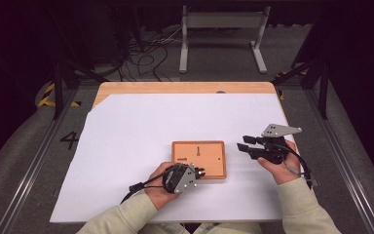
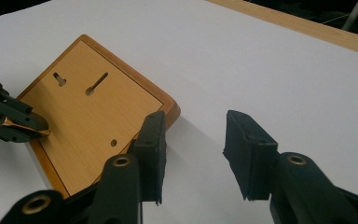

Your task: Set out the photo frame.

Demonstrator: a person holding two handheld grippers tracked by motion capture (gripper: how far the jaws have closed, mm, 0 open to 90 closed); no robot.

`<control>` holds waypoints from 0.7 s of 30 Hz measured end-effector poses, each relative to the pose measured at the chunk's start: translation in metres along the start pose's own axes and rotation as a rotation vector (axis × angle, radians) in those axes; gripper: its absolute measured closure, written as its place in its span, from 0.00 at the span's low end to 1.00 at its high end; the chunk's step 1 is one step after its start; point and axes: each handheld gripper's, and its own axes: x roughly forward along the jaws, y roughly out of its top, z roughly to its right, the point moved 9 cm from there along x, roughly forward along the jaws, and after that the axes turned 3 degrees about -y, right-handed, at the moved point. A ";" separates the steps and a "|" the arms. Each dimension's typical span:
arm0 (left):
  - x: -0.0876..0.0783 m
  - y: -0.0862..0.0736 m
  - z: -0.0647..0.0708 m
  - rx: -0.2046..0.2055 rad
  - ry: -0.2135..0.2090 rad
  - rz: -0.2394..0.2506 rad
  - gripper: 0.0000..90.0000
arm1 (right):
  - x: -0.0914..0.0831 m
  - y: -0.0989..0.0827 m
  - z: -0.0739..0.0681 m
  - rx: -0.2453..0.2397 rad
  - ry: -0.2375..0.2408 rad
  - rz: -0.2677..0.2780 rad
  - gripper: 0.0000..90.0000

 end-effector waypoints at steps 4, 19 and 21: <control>-0.001 0.000 0.002 0.036 0.015 -0.006 0.93 | 0.000 0.005 -0.005 -0.006 0.028 0.017 0.62; -0.001 0.001 0.005 0.034 0.034 -0.011 0.93 | 0.027 0.007 -0.027 0.069 0.153 -0.118 0.38; -0.001 0.001 0.005 0.039 0.035 -0.014 0.93 | 0.034 0.005 -0.028 0.085 0.169 -0.144 0.36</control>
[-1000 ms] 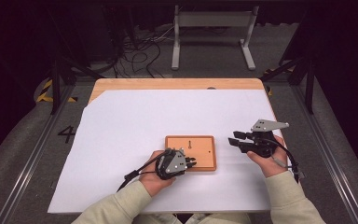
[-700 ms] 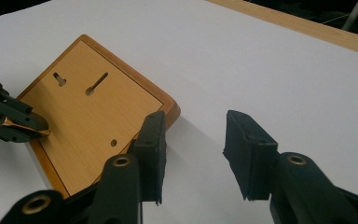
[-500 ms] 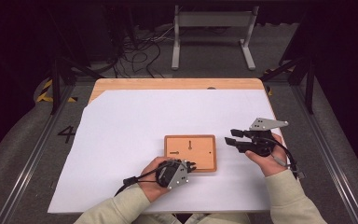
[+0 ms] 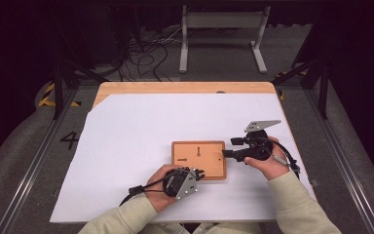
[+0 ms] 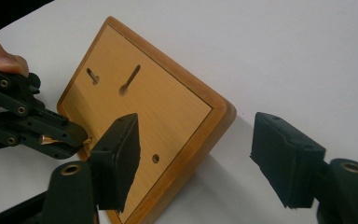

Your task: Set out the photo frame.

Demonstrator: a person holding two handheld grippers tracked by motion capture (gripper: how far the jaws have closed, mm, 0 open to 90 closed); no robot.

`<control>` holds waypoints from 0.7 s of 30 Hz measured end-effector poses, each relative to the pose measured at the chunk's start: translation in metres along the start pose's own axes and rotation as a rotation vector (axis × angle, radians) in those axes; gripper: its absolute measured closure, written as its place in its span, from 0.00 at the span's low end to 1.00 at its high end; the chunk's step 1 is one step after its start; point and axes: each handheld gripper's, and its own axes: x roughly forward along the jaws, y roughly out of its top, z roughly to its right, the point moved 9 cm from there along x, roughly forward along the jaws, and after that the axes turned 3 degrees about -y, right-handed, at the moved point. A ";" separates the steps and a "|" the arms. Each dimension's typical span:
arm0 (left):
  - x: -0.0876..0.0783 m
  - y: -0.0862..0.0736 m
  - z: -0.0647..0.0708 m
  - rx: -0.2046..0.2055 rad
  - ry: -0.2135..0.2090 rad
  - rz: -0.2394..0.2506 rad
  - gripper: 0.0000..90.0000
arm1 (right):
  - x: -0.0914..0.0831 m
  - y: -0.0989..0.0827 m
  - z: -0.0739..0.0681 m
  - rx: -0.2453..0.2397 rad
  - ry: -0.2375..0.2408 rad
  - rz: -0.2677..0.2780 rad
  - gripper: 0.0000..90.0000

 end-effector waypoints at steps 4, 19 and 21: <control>0.000 0.001 0.001 0.000 0.001 0.004 0.93 | 0.010 -0.003 0.002 0.022 0.013 -0.040 0.33; 0.000 0.000 0.001 0.004 0.000 -0.004 0.93 | 0.036 -0.003 -0.004 0.044 0.079 -0.117 0.31; 0.000 0.000 0.001 0.006 0.002 -0.003 0.93 | 0.038 -0.004 -0.005 0.041 0.083 -0.119 0.31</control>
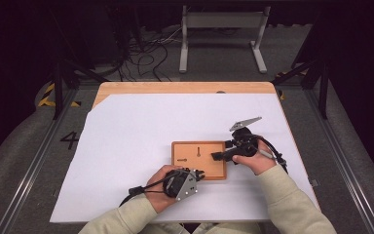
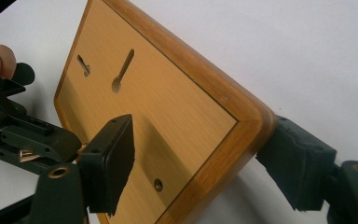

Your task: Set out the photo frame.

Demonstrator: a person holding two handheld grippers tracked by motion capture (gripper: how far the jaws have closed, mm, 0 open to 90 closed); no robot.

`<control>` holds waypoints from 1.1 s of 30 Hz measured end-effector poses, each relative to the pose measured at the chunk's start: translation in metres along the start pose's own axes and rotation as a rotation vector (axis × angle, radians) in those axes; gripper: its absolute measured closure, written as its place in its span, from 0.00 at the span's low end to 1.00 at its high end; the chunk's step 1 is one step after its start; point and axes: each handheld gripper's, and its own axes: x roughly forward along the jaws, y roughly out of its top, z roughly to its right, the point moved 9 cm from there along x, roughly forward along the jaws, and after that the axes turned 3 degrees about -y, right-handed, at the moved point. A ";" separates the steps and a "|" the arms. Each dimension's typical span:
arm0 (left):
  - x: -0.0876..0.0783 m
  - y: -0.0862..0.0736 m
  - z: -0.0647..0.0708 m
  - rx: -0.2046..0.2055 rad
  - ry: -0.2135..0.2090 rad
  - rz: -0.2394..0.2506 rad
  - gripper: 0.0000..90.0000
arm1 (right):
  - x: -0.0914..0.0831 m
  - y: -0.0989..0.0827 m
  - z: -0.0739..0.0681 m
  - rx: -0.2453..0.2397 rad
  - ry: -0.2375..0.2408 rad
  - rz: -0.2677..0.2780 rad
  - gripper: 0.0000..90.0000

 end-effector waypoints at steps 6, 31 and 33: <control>0.000 0.000 0.001 -0.010 -0.004 0.001 0.93 | 0.006 -0.001 -0.001 0.022 0.034 -0.012 0.31; -0.042 0.004 -0.002 -0.289 -0.211 0.148 0.70 | -0.007 -0.002 -0.003 0.021 0.098 -0.023 0.50; -0.050 0.005 -0.005 -0.335 -0.228 0.179 0.67 | -0.009 -0.002 -0.003 0.010 0.095 -0.022 0.51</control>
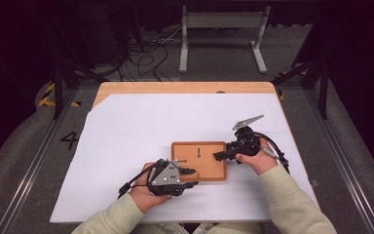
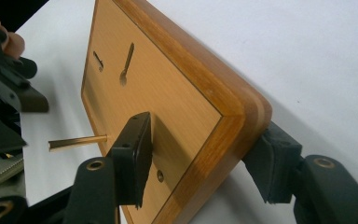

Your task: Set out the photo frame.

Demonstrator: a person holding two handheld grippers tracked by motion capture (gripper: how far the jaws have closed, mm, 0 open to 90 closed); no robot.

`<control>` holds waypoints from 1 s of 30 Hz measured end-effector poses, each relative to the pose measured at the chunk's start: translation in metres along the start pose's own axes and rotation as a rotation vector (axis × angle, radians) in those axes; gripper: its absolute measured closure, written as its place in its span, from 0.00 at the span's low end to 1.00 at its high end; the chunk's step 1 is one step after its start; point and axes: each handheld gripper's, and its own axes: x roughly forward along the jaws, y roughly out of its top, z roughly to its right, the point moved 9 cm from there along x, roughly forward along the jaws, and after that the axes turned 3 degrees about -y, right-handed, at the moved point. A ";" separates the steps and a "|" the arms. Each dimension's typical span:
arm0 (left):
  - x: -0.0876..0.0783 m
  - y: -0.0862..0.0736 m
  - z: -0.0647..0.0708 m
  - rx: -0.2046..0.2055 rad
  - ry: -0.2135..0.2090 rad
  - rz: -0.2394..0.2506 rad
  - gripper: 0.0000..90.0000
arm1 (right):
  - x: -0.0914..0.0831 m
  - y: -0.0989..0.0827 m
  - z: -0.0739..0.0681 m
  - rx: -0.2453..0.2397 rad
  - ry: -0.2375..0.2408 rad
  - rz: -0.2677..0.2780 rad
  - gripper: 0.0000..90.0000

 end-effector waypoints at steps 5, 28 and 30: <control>-0.018 0.001 -0.007 -0.061 0.005 0.040 0.65 | -0.003 0.000 -0.004 -0.027 -0.010 0.000 0.52; -0.073 -0.020 -0.053 -0.231 0.174 0.118 0.53 | -0.021 -0.003 -0.026 -0.244 -0.066 0.034 0.60; -0.073 -0.022 -0.054 -0.237 0.183 0.116 0.53 | -0.023 -0.004 -0.029 -0.271 -0.066 0.036 0.61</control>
